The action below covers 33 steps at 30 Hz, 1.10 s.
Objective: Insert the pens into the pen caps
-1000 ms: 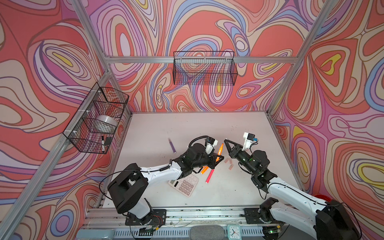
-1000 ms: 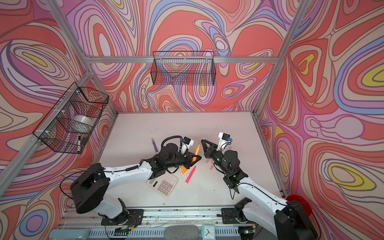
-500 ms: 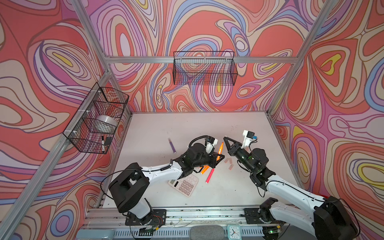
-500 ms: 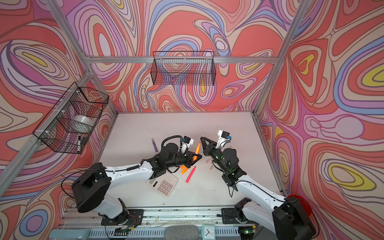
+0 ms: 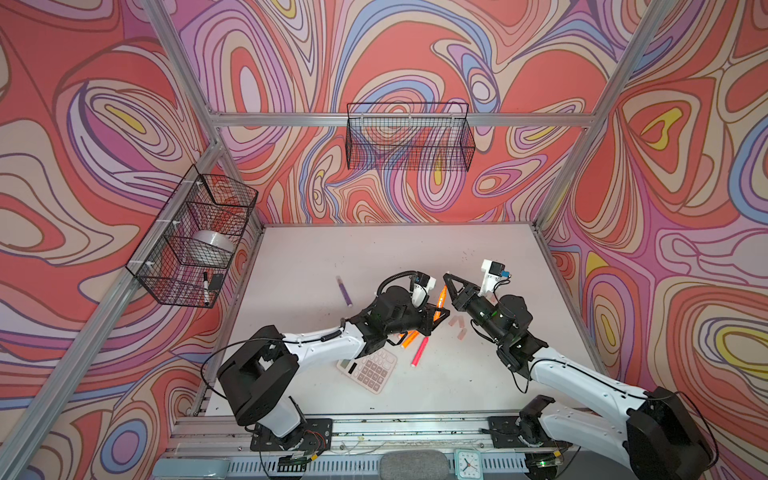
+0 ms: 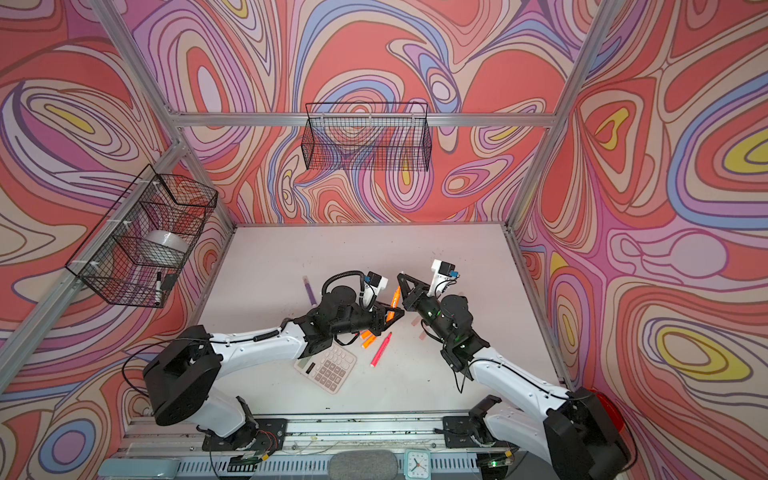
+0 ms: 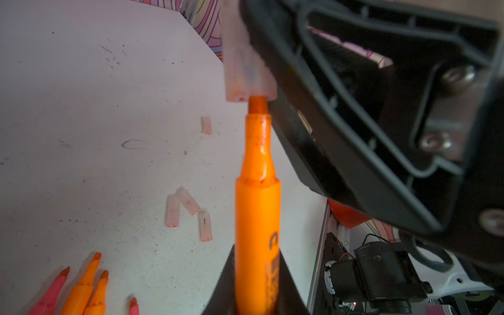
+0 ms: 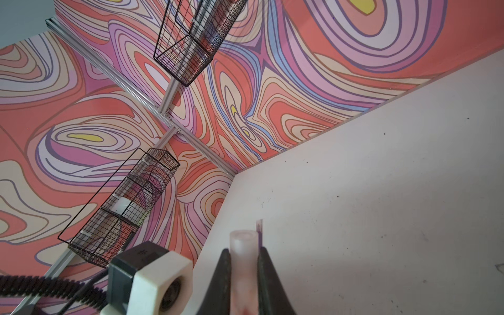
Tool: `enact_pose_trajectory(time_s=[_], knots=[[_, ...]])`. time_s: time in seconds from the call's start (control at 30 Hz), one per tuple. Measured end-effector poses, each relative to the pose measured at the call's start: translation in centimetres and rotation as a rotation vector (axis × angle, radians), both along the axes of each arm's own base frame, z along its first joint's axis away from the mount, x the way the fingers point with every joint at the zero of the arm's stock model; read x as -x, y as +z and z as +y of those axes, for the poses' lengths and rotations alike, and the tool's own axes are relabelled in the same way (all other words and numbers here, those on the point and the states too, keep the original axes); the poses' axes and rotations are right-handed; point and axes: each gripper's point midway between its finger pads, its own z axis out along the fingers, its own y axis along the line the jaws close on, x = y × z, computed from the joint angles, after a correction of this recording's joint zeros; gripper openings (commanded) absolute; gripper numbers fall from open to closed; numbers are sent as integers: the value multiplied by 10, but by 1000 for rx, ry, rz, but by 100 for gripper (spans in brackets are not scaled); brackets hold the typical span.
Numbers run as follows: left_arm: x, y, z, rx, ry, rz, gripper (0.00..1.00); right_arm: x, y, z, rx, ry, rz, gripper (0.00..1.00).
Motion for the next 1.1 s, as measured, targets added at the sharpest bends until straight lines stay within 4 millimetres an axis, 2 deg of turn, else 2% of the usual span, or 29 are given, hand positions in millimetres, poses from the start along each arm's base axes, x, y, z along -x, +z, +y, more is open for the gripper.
enact_pose_trajectory(time_s=[0.73,0.87,1.1], knots=[[-4,8,4,-41,27,-70,0,10,10,1,-28,-15,-30,0],[-9,9,5,-81,40,-92,0,8,12,1,-14,-31,-41,0],[-20,16,17,-141,107,-159,0,-1,19,13,40,-60,-33,0]])
